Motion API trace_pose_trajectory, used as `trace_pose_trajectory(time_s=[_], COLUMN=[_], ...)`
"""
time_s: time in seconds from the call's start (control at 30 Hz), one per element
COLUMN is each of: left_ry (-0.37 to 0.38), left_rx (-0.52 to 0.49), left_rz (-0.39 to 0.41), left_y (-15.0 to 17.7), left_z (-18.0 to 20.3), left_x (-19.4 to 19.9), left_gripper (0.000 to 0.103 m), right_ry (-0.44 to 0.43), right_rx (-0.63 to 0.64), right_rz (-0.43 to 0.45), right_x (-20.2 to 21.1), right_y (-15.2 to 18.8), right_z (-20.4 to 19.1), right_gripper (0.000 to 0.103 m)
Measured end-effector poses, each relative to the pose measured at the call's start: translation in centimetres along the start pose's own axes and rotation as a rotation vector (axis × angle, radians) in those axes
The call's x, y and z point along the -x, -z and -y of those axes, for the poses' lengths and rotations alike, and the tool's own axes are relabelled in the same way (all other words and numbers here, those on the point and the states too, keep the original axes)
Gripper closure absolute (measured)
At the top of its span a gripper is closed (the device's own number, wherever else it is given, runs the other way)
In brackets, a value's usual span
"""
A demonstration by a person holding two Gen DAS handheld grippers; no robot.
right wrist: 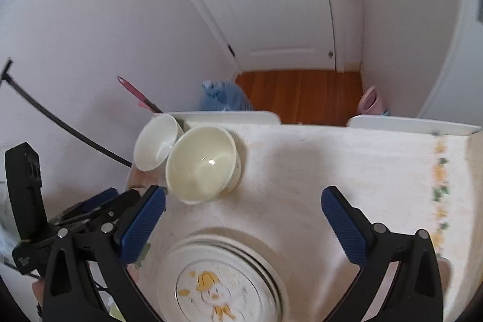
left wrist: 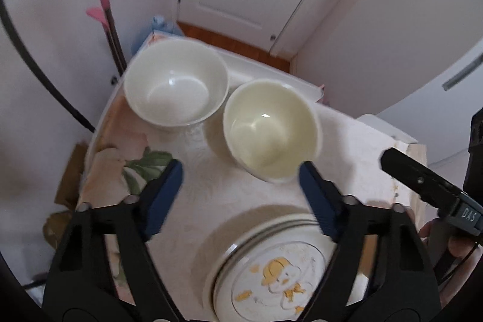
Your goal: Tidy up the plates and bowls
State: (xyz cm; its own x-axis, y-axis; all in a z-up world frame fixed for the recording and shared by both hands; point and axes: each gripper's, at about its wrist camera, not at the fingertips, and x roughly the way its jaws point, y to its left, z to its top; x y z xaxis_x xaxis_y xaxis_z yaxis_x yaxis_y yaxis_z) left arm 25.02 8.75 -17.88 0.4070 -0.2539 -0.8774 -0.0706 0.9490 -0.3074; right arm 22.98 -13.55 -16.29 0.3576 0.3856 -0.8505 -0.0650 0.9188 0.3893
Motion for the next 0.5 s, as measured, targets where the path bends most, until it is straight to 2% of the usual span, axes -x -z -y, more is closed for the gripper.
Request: trace_pose_trajectory(time_s=[0.03,0.1,0.2,0.33,0.43,0.47,0.5], left_ry=[0.008,0.024,0.041,0.061,0.069,0.064,0.064], left_rx=[-0.001,-0.009,-0.009,-0.008,-0.010,-0.012,-0.013], left_rz=[-0.019,-0.052,-0.084,-0.097,-0.103,-0.101,-0.098], left_y=[-0.2,-0.5,-1.0,-1.3,-1.5,-1.5,-1.5], left_z=[-0.2,-0.4,-0.9,-1.4,-1.6,-1.6,-1.6], left_x=[-1.1,-2.9,-5.1,-6.4,-6.9,-7.0,-7.1], left_gripper=[0.041,0.050,0.062,0.077,0.083,0.084,0.084], right_ry=[0.001,0.004,0.006,0.001,0.005,0.010,0.013], right_rx=[0.000,0.003,-0.006,-0.020,-0.012,-0.013,-0.018], right_rz=[-0.022,-0.064,-0.116,-0.148,-0.157,-0.159,-0.161], right_x=[-1.3,-3.5,-6.0,-8.1,-9.0,-9.1,-9.3], right_y=[-0.2,-0.5,-0.5,-0.7,-0.8,-0.7,-0.7], right_z=[-0.2,-0.4,-0.6,-0.6,-0.7,-0.7,-0.7], right_gripper=[0.007,0.024,0.040,0.050,0.063,0.072,0.075])
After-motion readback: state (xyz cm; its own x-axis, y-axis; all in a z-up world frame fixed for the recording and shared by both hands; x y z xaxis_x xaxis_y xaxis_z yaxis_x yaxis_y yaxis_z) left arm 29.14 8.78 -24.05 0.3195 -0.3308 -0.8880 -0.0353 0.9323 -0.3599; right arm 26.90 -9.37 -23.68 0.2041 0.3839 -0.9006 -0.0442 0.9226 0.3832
